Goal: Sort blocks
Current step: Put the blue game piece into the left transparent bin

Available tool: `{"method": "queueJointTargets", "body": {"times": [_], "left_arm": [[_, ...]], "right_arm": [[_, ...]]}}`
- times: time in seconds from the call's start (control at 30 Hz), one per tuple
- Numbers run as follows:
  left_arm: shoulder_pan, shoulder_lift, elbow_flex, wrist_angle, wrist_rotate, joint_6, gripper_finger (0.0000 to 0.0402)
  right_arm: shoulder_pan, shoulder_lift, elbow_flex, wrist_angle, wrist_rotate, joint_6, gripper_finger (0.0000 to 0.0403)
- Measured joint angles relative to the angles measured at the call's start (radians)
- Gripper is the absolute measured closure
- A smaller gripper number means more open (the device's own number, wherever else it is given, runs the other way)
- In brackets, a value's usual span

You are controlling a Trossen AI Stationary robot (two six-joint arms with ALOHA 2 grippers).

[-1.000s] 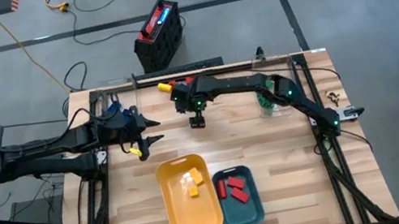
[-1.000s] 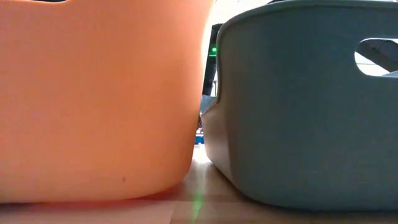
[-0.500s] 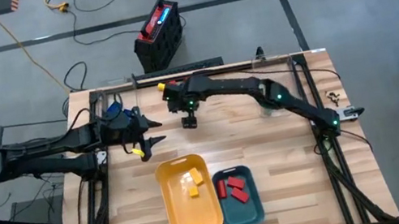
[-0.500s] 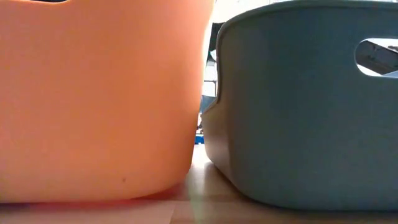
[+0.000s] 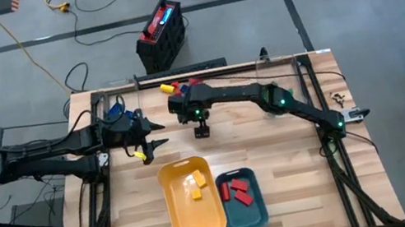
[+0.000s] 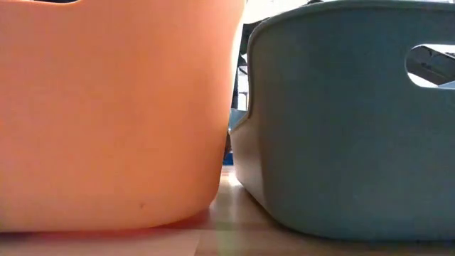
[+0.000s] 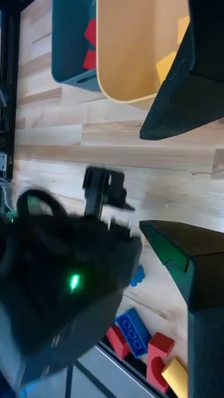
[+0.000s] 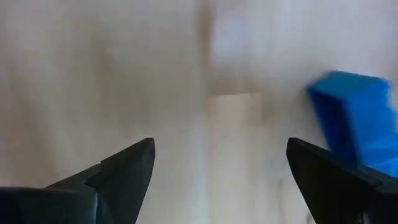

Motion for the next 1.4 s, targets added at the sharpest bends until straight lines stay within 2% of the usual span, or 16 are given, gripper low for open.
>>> {"method": "queueJointTargets", "body": {"times": [0.2, 0.33, 0.63, 0.83, 1.4], "left_arm": [[-0.001, -0.005, 0.000, -0.012, 0.000, -0.009, 0.0184], [-0.002, -0.007, 0.000, -0.003, 0.000, -0.008, 0.0184], [-0.002, -0.008, 0.000, -0.005, 0.000, -0.025, 0.0184], [-0.002, -0.008, 0.000, -0.005, 0.000, -0.026, 0.0184], [-0.013, -0.008, 0.000, -0.006, 0.000, -0.038, 0.0184]], "right_arm": [[0.062, -0.059, -0.002, -0.053, 0.010, -0.018, 0.0021], [0.027, -0.095, 0.002, 0.040, 0.031, -0.059, 0.0021], [-0.080, -0.078, -0.010, 0.103, 0.025, -0.070, 0.0021], [-0.118, -0.077, -0.011, 0.111, -0.036, -0.072, 0.0021], [-0.108, -0.003, -0.012, 0.061, -0.049, -0.069, 0.0060]]}}
